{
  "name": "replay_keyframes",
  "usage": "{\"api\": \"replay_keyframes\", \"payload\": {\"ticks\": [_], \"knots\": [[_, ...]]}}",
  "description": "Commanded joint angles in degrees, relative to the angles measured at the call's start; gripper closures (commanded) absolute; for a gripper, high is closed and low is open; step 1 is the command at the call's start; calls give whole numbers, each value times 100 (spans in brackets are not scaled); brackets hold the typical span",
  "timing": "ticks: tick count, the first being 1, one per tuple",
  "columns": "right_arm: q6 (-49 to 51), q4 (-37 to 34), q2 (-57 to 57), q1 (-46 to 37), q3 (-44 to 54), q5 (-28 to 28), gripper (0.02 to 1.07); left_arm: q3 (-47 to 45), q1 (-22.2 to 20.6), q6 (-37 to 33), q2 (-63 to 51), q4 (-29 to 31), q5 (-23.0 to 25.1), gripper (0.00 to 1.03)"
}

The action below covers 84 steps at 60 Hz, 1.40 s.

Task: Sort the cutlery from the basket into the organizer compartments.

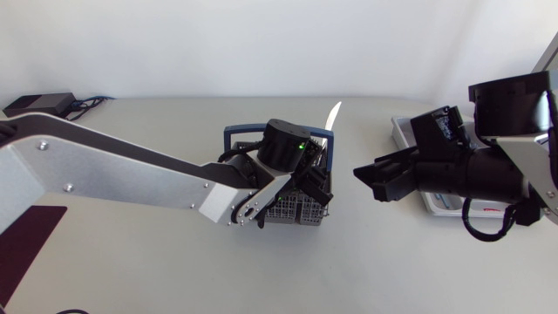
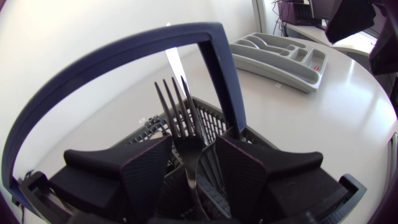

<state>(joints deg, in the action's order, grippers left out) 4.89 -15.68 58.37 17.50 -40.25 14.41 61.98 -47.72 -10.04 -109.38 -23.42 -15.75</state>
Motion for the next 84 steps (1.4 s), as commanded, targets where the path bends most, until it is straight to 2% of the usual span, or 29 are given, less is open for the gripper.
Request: {"api": "replay_keyframes", "payload": {"ticks": [1, 6, 10, 14, 25, 44, 60, 69, 78, 84], "knots": [[-128, -5, -54, -27, 131, 44, 37, -133, -35, 152, -197, -163, -60, 61], [-128, -5, -54, -27, 140, 44, 37, -89, -53, 134, -294, -251, -60, 61], [-128, 4, -54, -27, 149, 44, 37, -28, -44, 134, -338, -260, -60, 69], [-119, 4, -54, -27, 158, 35, 37, -10, -26, 125, -373, -330, -95, 83], [-75, 21, -54, -36, 184, 44, 37, -98, 18, 125, -294, -365, -113, 100], [-75, 21, -71, -36, 202, 44, 37, -854, -105, -209, 462, -638, -139, 100], [-75, 39, -62, 52, 184, 44, 37, -1979, -615, -1184, 1103, -2088, -455, 100], [-58, 39, -54, 78, 193, 35, 37, -2093, -650, -1465, 1516, -2246, -464, 100], [-5, 39, -54, 78, 211, 35, 37, -2067, -536, -1457, 1991, -2237, -447, 100], [21, 39, -54, 78, 202, 35, 37, -2058, -475, -1448, 2351, -2140, -104, 100]]}}
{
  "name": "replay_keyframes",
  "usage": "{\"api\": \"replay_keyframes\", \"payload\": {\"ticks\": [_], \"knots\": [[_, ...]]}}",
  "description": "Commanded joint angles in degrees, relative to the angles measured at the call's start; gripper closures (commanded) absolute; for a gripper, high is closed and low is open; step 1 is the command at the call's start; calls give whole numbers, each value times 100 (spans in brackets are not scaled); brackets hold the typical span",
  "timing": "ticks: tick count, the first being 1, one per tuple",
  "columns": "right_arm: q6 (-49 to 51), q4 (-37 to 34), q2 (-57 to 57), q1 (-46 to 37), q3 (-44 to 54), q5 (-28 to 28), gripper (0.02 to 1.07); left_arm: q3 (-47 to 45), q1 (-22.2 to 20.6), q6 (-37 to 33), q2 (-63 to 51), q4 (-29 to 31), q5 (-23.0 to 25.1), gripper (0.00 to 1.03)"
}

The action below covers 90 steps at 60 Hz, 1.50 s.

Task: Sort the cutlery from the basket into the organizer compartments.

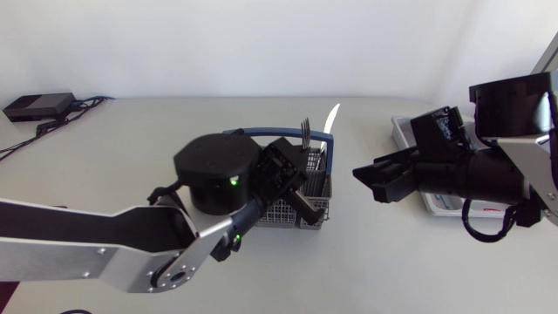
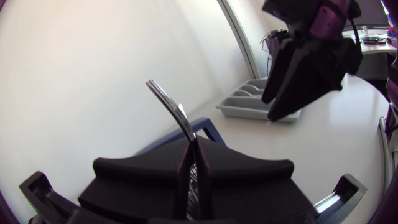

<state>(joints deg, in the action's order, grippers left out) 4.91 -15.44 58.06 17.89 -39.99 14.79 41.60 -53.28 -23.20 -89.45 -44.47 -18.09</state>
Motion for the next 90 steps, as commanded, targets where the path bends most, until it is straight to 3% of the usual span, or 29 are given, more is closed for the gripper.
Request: {"api": "replay_keyframes", "payload": {"ticks": [1, 7, 17, 25, 46, 61, 90], "knots": [[28, 15, -23, 39, 175, -2, 37, -12, 89, -132, 437, 8, 174, 100], [98, 15, -23, 39, 167, 24, 37, 129, 107, -35, 789, 562, 508, 100], [274, 24, -23, -14, 140, 156, 37, 533, 371, 246, 1105, 1713, 1510, 100], [459, 32, -76, -93, 114, 446, 37, 726, 590, 439, 1149, 2223, 2266, 100], [801, -11, -322, -154, -9, 1378, 37, 1192, 1162, 800, 1712, 3120, 3690, 100], [845, -11, -260, -5, -167, 2371, 37, 1280, 1302, 1046, 1729, 3471, 4744, 100], [863, -187, 12, 479, -510, 3443, 37, 1596, 1698, 1766, 1448, 3665, 6440, 100]]}}
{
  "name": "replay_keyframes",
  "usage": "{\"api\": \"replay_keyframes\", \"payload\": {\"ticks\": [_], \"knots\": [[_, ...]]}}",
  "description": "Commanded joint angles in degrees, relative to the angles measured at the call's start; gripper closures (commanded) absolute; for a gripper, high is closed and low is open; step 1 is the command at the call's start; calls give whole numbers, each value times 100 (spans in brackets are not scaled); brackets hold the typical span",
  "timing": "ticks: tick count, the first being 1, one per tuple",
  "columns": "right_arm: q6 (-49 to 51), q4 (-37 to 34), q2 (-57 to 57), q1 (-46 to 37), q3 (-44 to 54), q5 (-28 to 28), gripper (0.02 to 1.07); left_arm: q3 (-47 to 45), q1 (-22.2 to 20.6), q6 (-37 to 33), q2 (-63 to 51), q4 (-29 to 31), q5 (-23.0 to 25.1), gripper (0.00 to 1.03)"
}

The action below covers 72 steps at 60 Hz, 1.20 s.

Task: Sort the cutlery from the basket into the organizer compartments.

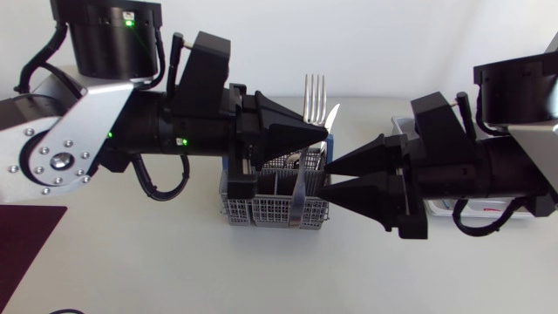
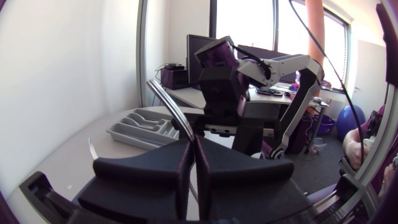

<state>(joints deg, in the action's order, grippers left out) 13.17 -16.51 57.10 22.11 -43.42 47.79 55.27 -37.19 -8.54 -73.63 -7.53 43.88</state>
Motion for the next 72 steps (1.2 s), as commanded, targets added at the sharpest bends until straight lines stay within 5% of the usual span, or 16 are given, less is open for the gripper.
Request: {"api": "replay_keyframes", "payload": {"ticks": [1, 10, 28, 48, 60, 72], "knots": [[37, -89, 126, 66, -184, 152, 37, 239, 107, 326, -135, -29, 297, 100], [10, -142, 143, 145, -325, 266, 38, 274, 124, 493, -187, -29, 578, 100], [-113, -159, 258, 408, -518, 371, 61, 292, 89, 643, -205, -38, 719, 100], [-183, -159, 363, 593, -554, 345, 76, 309, 36, 774, -196, -56, 815, 100], [-236, -150, 389, 619, -562, 336, 97, 301, 28, 774, -196, -56, 842, 100], [-280, -221, 451, 690, -589, 336, 101, 301, 19, 783, -187, -56, 842, 100]]}}
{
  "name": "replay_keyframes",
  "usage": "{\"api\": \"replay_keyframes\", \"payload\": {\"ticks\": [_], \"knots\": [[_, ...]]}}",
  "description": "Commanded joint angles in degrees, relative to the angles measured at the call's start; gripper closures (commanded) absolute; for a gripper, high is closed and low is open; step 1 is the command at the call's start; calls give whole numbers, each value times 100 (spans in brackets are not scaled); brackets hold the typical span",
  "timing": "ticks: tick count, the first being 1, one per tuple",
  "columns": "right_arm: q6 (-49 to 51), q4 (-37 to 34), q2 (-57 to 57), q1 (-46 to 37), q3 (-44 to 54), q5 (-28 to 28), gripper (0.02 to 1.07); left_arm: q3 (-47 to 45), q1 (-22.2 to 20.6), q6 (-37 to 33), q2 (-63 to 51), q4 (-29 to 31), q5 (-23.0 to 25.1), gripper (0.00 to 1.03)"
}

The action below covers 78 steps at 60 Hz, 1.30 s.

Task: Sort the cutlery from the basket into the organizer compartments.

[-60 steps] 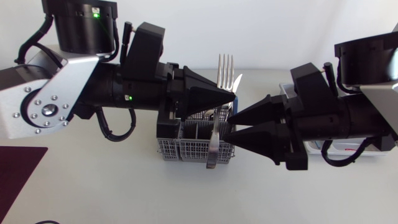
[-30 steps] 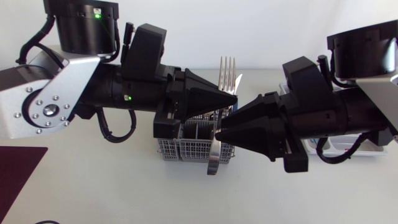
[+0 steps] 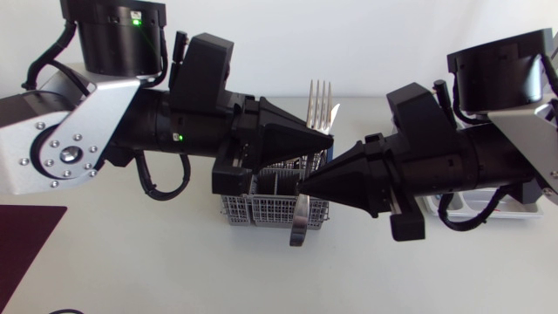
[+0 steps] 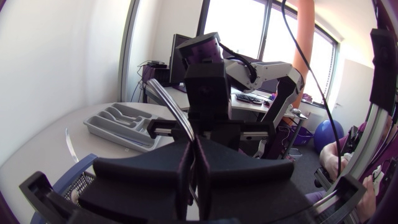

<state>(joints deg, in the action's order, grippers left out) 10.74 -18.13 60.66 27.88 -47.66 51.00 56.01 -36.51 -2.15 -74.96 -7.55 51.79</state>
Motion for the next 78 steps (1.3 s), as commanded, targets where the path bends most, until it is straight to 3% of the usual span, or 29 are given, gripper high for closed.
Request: {"api": "replay_keyframes", "payload": {"ticks": [1, 11, 14, 20, 24, 27, 47, 61, 70, 78], "knots": [[-37, -68, 95, 113, -165, 15, 101, 226, -49, 145, -45, -53, 50, 100], [-37, -147, 86, 148, -156, 138, 101, 261, -14, 163, -36, -62, 42, 97], [-28, -165, 60, 139, -130, 138, 101, 297, 4, 189, -36, -62, 42, 81], [33, -244, 7, 139, -94, 156, 101, 402, 39, 206, -45, -18, 42, 36], [33, -244, -63, 139, -86, 164, 101, 455, 30, 206, -54, 43, 42, 20], [24, -270, -125, 104, -130, 156, 101, 464, 13, 206, -72, 96, 42, 15], [130, -657, -617, -406, -209, 217, 101, 261, 250, -101, 183, 553, 112, 11], [183, -701, -723, -1531, -270, 226, 101, 121, 575, -637, 324, 1072, 121, 11], [297, -665, -556, -2498, -376, -416, 101, 103, 689, -1165, 315, 1590, -389, 11], [358, -279, -222, -3034, -367, -1541, 101, 94, 689, -1534, 306, 1863, -978, 11]]}}
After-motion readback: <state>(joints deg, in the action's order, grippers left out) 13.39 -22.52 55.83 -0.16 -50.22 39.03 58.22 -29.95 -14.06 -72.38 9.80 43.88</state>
